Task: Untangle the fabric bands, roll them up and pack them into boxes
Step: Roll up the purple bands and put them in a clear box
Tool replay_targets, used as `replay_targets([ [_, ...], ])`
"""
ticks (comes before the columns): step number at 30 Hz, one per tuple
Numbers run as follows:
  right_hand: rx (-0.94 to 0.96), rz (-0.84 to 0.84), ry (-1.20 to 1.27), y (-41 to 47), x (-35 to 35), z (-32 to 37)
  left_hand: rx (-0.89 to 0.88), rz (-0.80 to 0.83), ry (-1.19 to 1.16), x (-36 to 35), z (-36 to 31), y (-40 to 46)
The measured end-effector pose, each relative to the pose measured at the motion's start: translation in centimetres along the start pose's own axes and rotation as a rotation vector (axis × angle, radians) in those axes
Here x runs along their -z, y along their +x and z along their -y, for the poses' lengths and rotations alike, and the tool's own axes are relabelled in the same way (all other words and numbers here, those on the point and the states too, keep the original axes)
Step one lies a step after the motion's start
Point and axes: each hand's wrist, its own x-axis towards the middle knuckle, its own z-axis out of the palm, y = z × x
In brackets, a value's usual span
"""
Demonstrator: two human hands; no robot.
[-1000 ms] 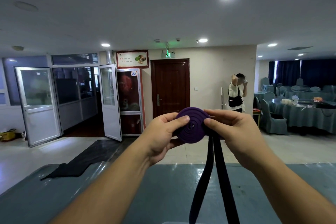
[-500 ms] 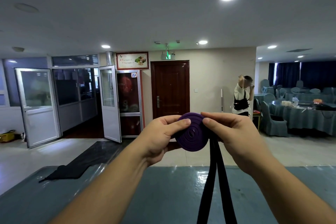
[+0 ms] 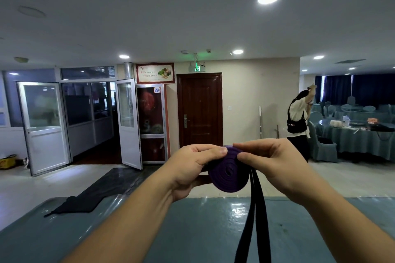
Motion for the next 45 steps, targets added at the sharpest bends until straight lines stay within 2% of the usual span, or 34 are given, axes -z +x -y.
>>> replay_targets([
  [4, -0.012, 0.066, -0.094, -0.3, -0.1, 0.1, -0.014, 0.027, 0.173, 0.8, -0.3, -0.2],
  [6, 0.001, 0.034, -0.036, -0.2, -0.4, 0.2, -0.035, 0.016, 0.198, 0.9, -0.6, -0.3],
  [9, 0.032, -0.086, 0.108, -0.2, -1.0, 0.0, -0.074, -0.036, 0.067, 0.6, -0.8, -0.4],
  [14, 0.046, -0.105, 0.261, -0.8, -1.6, -0.3, -0.071, -0.092, -0.153, 0.2, 0.3, -0.5],
  [21, 0.029, -0.014, 0.193, -0.5, -1.2, 0.2, -0.068, -0.029, 0.054, 0.6, -0.5, -0.9],
  [27, 0.018, -0.106, 0.309, -0.7, -1.6, -0.3, -0.075, -0.138, -0.207, 0.0, 0.5, -0.8],
  [33, -0.004, -0.027, 0.208, -0.7, -1.1, -0.1, -0.084, -0.096, 0.044, 0.7, -0.2, -1.0],
  [39, 0.034, -0.198, 0.37, -0.5, -2.4, -0.6, -0.115, -0.16, -0.229, -0.5, 1.0, -0.2],
  [41, 0.024, -0.175, 0.354, -0.5, -2.1, -0.8, -0.095, -0.158, -0.19, -0.3, 1.3, -0.1],
  [45, 0.012, -0.077, 0.237, -0.5, -1.4, -0.7, -0.05, -0.032, 0.062, 1.0, 0.5, -0.1],
])
